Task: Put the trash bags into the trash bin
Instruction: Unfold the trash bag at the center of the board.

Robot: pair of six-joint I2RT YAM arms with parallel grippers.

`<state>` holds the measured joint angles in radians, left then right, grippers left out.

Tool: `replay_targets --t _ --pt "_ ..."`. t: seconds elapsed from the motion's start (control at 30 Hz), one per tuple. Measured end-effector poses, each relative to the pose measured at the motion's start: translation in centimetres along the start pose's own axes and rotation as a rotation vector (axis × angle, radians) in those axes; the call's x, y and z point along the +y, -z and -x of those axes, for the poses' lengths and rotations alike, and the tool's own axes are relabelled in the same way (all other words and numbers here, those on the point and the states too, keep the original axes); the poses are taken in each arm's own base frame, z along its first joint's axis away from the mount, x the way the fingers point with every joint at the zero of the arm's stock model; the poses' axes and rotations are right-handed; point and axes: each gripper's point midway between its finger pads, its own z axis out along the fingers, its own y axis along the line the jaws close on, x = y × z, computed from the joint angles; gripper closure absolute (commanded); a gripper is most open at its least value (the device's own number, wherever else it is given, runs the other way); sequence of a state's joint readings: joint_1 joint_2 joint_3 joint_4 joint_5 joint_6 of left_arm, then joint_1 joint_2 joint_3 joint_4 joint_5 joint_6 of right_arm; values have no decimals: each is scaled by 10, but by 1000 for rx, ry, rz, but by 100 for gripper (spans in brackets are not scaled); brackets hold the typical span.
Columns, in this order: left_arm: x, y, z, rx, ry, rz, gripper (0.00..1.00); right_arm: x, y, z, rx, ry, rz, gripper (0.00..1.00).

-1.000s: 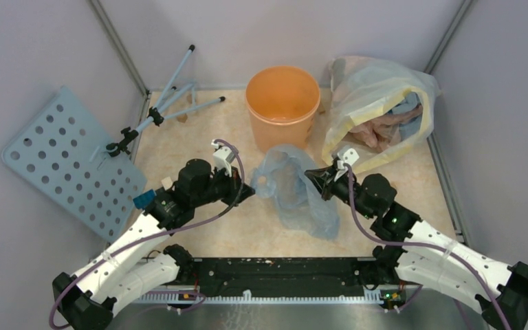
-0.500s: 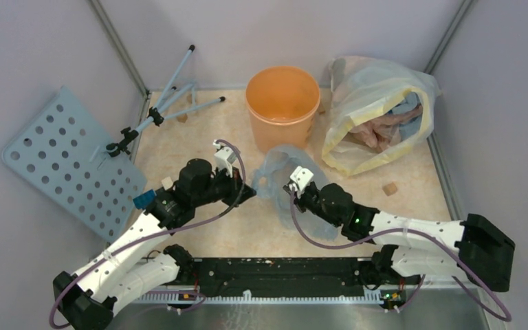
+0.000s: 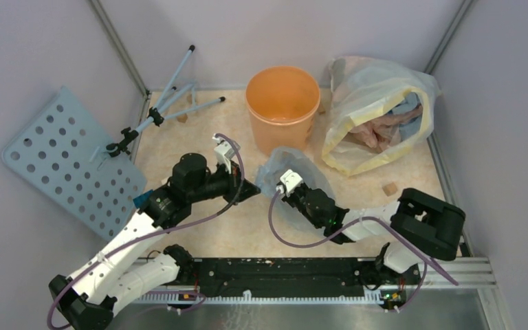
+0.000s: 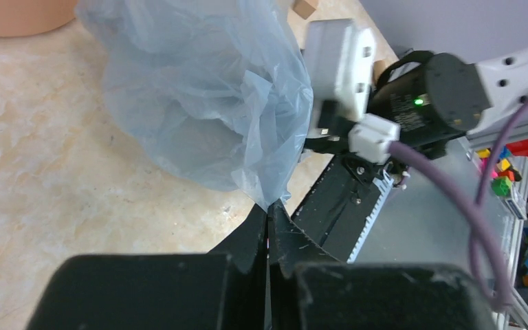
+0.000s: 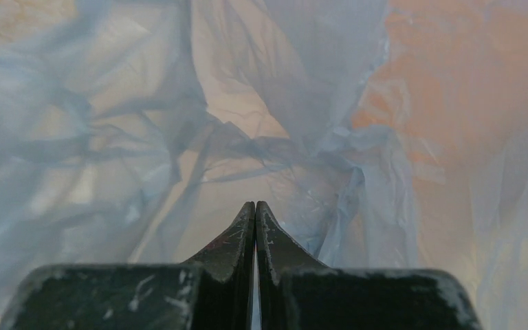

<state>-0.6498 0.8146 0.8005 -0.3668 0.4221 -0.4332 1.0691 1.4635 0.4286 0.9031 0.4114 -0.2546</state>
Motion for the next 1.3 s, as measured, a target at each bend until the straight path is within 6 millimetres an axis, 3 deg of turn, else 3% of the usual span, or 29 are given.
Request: replay_targets --t 0.27,0.8,1.07,1.3 --pt "-18 3 4 14 8 -78 100 0 -14 -31 31 -15 -62 100" --pt "-34 6 8 28 31 -144 100 5 -17 -64 121 -60 -82 100" --pt "-34 4 9 30 46 -145 100 0 -17 -66 132 -94 -96 100" --pt "-34 4 9 31 50 -145 100 1 -28 -32 56 -119 -49 100"
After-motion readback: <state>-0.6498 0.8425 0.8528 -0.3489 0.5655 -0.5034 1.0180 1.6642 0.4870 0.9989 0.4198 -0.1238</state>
